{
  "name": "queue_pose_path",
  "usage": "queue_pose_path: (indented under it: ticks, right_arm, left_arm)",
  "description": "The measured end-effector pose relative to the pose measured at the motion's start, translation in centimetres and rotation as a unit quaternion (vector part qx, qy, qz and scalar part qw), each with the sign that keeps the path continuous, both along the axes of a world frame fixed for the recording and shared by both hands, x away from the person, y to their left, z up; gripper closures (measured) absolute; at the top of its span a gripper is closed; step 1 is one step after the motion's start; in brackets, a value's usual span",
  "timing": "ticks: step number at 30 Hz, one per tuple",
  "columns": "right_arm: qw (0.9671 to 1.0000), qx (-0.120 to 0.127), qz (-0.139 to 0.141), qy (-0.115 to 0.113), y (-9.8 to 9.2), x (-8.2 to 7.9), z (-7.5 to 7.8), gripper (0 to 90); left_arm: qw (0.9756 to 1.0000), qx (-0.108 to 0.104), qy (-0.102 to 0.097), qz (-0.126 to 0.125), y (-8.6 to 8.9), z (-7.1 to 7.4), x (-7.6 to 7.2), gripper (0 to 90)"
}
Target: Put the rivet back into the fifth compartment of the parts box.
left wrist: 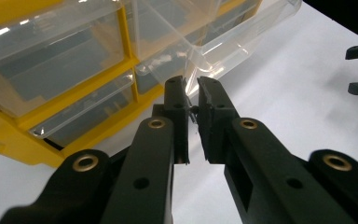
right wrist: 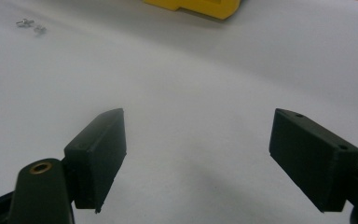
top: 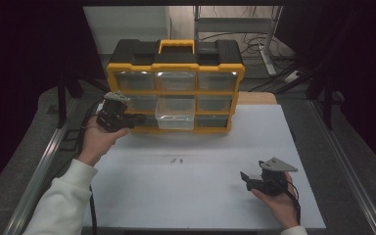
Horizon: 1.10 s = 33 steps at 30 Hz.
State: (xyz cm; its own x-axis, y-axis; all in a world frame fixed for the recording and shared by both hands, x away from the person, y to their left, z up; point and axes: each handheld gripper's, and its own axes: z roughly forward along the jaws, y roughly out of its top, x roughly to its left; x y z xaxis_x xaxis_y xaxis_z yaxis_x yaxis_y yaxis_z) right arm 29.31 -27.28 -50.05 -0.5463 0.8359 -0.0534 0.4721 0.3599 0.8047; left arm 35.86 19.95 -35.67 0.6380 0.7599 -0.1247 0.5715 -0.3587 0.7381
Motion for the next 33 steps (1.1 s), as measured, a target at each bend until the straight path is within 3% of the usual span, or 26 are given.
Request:
queue_pose_path:
  ticks: [24, 33]
  right_arm:
    - [1.0000, -0.001, 0.001, 0.000, 0.0, 0.0, 0.0, 19.5]
    - [1.0000, -0.002, 0.001, 0.000, 0.0, 0.0, 0.0, 19.5]
  left_arm:
    - [0.9999, -0.010, -0.008, -0.011, -1.9, 1.5, 1.1, 83.1]
    - [0.9998, -0.004, -0.011, -0.015, -2.8, 2.0, 1.7, 83.1]
